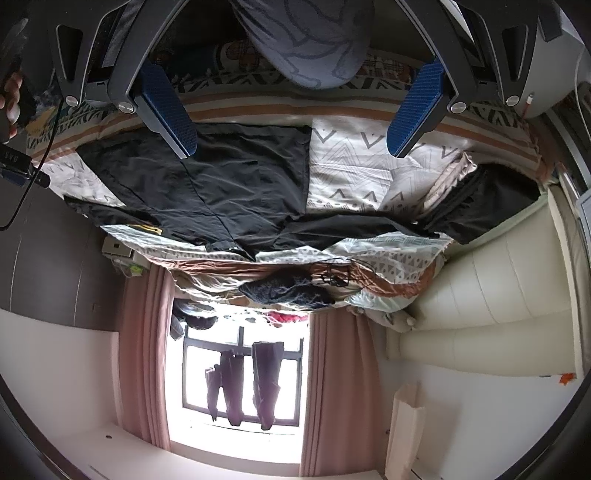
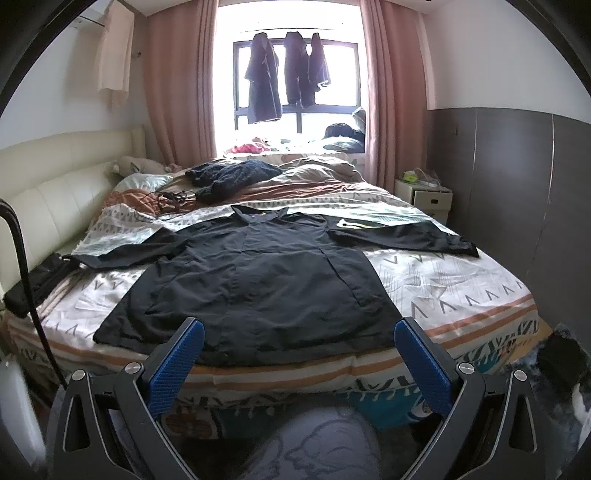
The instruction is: Fold large clothes
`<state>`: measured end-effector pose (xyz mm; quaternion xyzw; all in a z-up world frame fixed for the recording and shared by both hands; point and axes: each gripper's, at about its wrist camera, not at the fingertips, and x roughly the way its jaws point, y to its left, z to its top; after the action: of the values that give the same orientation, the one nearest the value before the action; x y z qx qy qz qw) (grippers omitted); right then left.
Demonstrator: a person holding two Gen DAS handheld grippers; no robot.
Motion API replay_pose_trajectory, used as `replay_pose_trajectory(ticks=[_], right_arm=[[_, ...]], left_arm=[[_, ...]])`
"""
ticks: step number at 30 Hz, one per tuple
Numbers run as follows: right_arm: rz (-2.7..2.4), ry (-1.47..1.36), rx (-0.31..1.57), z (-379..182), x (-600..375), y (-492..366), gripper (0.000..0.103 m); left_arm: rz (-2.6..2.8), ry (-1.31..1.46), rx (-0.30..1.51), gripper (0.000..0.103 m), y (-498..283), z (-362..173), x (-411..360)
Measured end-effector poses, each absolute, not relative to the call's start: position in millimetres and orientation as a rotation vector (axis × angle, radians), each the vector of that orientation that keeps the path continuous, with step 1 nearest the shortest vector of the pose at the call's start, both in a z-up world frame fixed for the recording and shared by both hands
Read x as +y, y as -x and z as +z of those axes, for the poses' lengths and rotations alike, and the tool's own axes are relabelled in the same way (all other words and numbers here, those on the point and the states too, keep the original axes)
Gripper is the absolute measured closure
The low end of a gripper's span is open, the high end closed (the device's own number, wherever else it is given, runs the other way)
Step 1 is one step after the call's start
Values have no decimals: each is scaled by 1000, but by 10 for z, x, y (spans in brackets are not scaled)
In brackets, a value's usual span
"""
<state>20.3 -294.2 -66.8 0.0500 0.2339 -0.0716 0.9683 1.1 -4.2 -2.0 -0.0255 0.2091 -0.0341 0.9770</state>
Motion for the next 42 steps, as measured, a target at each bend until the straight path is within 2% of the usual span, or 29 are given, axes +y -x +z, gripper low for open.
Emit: replay_pose_trajectory(ticks=[42], right_arm=[[-129,-147,513,-566,-3045,-420,0]], left_arm=[[-67,37,418,0,-133,20,-140]])
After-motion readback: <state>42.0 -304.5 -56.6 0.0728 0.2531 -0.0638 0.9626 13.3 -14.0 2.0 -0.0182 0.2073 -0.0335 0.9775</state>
